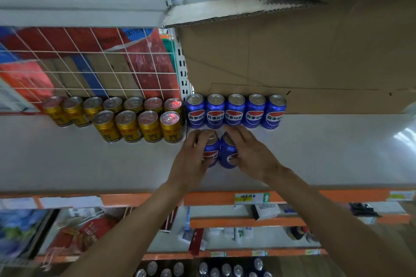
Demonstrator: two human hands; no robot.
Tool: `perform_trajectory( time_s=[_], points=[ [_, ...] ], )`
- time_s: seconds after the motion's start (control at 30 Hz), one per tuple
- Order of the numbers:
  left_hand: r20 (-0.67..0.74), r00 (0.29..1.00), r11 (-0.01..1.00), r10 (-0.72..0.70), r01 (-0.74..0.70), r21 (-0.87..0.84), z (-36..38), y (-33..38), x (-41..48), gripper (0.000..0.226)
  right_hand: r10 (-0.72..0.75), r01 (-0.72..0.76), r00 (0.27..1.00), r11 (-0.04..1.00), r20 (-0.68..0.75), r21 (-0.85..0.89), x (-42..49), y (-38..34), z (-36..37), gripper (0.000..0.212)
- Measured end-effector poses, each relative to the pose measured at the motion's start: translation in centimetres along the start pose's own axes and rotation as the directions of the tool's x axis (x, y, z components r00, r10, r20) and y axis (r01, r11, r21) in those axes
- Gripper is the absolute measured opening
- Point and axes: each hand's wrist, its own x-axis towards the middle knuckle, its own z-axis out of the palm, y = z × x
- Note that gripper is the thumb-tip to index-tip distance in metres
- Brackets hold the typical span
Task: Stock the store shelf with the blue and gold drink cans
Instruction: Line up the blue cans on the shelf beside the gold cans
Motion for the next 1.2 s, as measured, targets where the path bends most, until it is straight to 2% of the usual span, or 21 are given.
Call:
perform_trajectory(
  time_s=[0.17,0.3,0.43,0.57,0.97,1.2],
  points=[
    [-0.061,0.998,0.998,-0.018,0.022,0.056,0.0,0.0,0.9,0.069,-0.027,0.032,0.997,0.998,-0.079,0.062,0.8,0.7,0.8,0.080],
    [-0.047,0.999,0.973,-0.004,0.015,0.230,-0.5,-0.7,2.4,0.072,-0.041,0.048,0.991,0.997,-0.127,0.053,2.2,1.0,1.5,0.072],
    [-0.018,0.999,0.914,0.035,-0.025,0.404,-1.2,-1.6,4.2,0.077,-0.056,0.053,0.984,0.998,-0.167,-0.020,3.7,1.5,1.8,0.075],
    [-0.008,0.998,0.874,0.058,-0.047,0.483,-1.7,-2.4,5.4,0.075,-0.059,0.044,0.982,0.995,-0.178,-0.091,4.7,1.8,2.1,0.082],
    [0.051,0.998,0.906,0.030,-0.048,0.421,-2.1,-4.4,6.1,0.080,-0.040,-0.002,0.966,0.986,-0.254,-0.165,6.5,1.2,3.0,0.080],
    [0.049,0.999,0.923,0.006,-0.024,0.384,-2.6,-4.5,6.2,0.082,0.010,-0.050,0.971,0.985,-0.237,-0.164,7.0,0.4,3.1,0.081]
  ],
)
